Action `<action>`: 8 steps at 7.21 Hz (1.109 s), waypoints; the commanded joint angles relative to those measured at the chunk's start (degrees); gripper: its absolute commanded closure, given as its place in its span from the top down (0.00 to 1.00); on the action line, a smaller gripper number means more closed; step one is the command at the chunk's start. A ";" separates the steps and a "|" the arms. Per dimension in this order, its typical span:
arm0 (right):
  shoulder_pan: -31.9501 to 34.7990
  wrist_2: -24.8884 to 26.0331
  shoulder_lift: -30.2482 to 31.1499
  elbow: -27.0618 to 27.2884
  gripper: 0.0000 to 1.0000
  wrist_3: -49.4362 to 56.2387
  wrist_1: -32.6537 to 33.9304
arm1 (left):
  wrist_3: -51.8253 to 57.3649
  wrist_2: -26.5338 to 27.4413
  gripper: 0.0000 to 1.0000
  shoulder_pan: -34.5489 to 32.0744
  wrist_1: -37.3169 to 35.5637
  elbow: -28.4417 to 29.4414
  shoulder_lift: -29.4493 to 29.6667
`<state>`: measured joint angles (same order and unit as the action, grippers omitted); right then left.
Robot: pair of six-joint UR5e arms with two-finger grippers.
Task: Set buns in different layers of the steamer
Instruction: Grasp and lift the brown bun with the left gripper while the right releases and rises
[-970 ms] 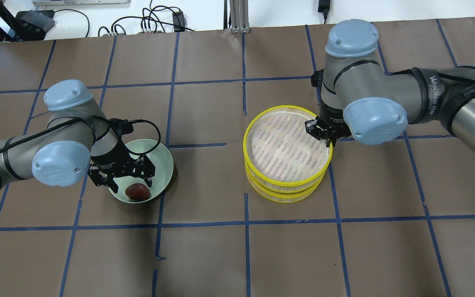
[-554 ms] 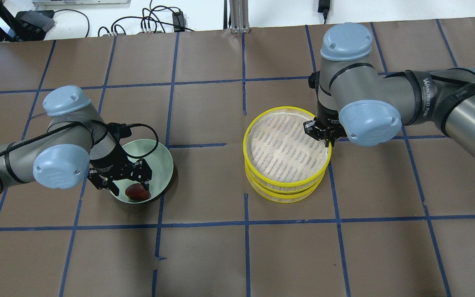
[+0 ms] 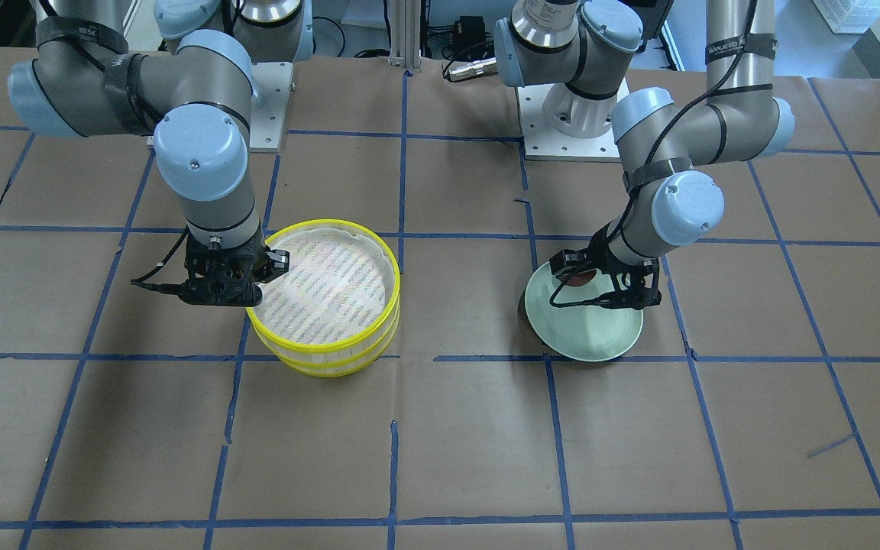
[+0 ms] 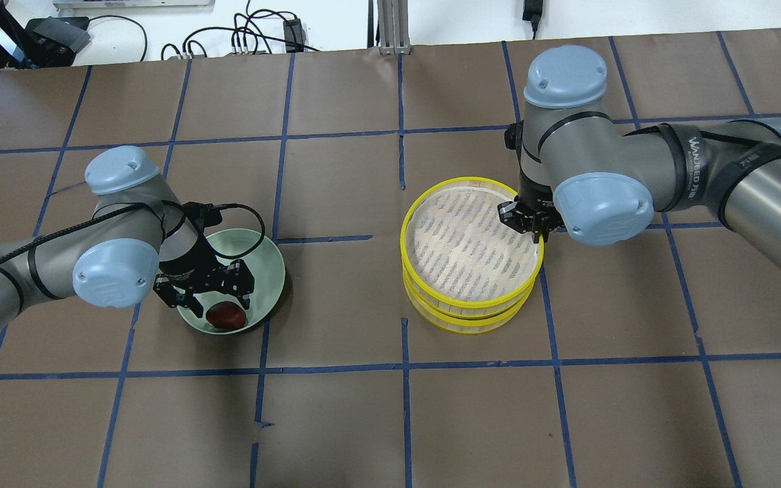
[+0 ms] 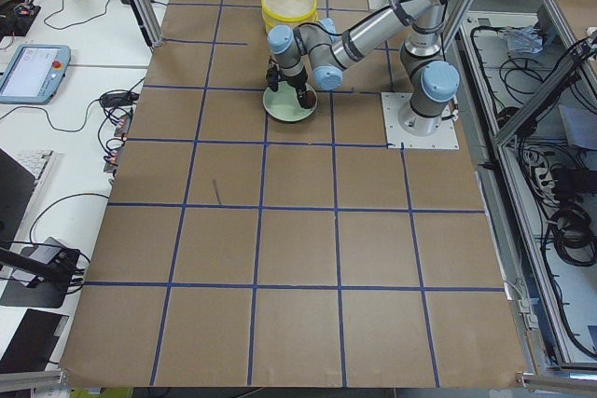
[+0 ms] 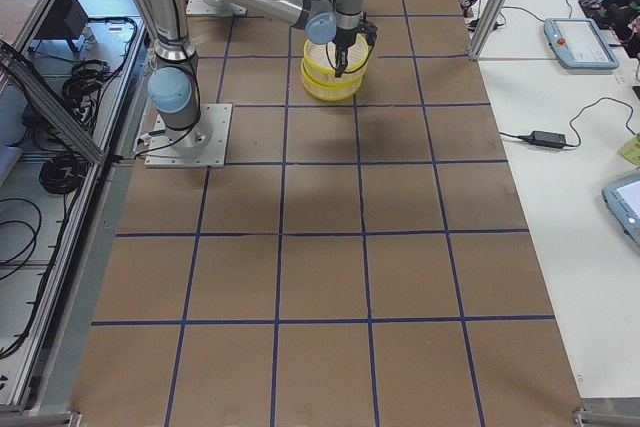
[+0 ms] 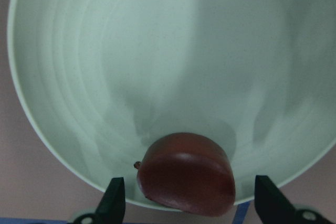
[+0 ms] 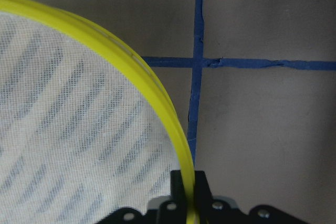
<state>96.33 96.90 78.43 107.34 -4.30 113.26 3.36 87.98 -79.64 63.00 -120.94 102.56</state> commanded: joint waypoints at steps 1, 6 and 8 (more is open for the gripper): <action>0.00 0.04 -0.03 0.86 0.08 0.08 0.03 | -0.63 0.18 0.10 -0.25 -0.25 0.00 -0.60; 0.00 2.31 -0.12 1.12 0.30 0.69 -0.23 | -6.86 0.01 0.00 -2.87 0.62 3.32 -6.91; -0.08 3.38 -0.12 0.77 1.00 3.68 -0.32 | -15.07 -0.43 0.00 -9.44 9.99 12.69 -8.25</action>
<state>96.32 99.69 78.30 108.41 -1.89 113.06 -5.73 87.88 -85.00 67.69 -114.19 95.20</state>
